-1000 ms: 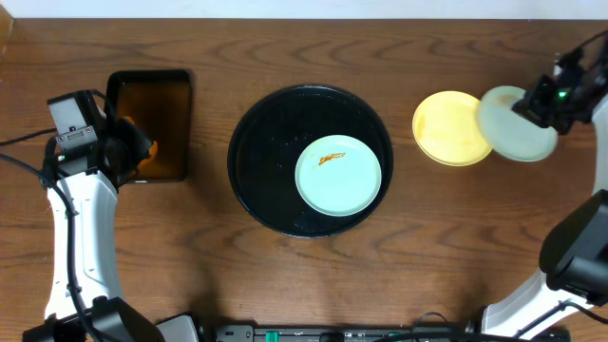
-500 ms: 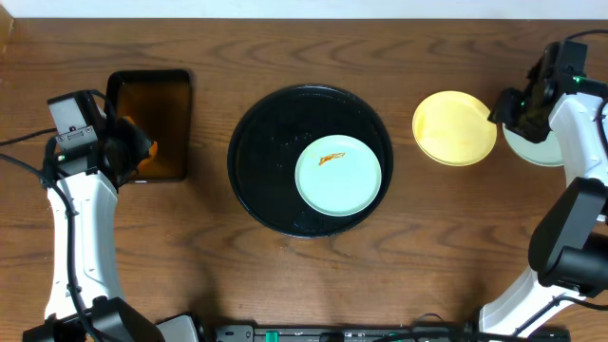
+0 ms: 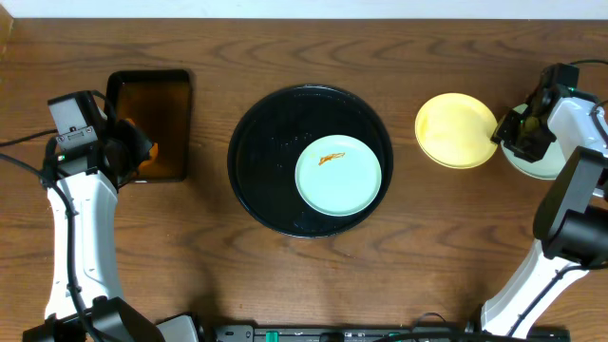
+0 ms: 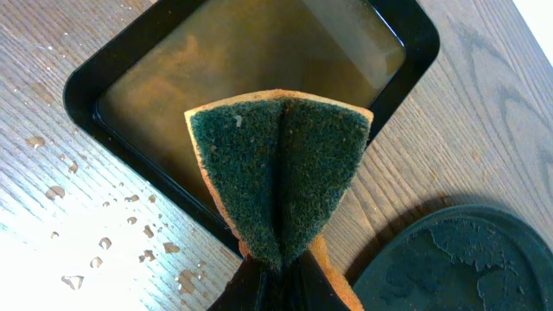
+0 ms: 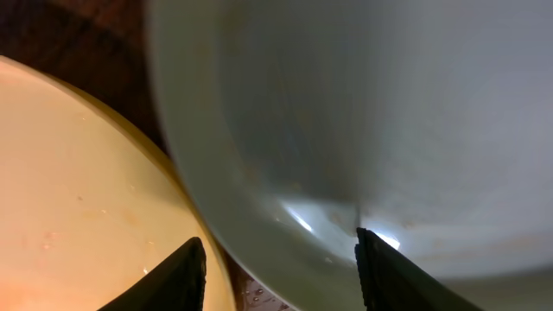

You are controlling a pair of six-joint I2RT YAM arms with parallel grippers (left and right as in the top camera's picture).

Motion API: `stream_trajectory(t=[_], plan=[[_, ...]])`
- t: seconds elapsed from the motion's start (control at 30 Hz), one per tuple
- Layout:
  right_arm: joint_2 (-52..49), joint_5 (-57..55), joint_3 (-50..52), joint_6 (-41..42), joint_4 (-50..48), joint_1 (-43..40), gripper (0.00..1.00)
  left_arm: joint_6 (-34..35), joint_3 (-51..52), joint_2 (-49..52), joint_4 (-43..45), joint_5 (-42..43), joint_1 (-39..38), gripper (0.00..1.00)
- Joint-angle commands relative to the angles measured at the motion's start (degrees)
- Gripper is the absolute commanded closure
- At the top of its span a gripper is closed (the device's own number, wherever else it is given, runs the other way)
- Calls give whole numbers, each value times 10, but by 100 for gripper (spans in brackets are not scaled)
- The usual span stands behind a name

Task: Clean dirty plates on tray and stack at the side

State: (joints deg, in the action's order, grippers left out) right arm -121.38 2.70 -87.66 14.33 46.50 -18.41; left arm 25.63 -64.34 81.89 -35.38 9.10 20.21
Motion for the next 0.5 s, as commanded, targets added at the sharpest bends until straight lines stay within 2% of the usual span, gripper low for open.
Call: stream_trajectory(t=[0.0,0.13,0.23,0.47], plan=[[3,5,-1,-75,-5,-8,45,-5,0,1,0,5,1,92],[-3,-16,-1,-90,3,-8,47,-5,0,1,0,5,1,92],[-2,-9,-1,-86,11,-9,52,-5,0,1,0,5,1,92],[18,88,-6,-91,26,-35,45,-5,0,1,1,5,1,92]])
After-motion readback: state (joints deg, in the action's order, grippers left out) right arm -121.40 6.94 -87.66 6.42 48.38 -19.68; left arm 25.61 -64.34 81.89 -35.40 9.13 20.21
